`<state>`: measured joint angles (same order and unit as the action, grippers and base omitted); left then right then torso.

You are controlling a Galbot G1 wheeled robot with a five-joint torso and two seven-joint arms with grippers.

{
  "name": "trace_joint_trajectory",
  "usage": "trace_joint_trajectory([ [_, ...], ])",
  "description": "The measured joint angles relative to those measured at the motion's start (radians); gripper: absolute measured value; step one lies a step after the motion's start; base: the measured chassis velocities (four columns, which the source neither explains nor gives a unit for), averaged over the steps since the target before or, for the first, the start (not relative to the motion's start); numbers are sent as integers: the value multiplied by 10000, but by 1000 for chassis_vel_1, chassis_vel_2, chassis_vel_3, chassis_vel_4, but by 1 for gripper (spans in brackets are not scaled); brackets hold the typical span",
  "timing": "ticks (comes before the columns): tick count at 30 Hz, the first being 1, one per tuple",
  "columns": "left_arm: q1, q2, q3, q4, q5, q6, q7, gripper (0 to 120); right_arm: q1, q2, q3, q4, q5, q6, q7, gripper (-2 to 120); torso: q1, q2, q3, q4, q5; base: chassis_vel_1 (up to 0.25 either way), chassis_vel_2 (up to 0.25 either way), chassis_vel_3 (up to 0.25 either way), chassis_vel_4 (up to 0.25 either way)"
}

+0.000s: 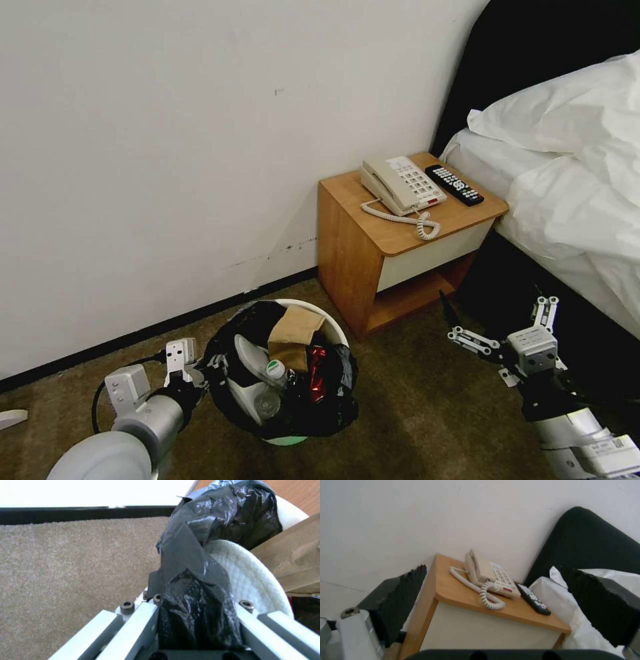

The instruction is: Pick up the trash bin, then pick up the garbage from the floor and place it into the trash bin.

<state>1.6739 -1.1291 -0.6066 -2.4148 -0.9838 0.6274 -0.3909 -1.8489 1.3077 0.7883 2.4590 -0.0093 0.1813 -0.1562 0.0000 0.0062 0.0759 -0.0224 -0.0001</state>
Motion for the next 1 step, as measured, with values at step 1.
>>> trace_joint_trajectory([
  [1,0,0,0,0,0,0,0,4,0,0,0,0,0,0,0,100,0,0,0,0,0,0,0,0,0],
])
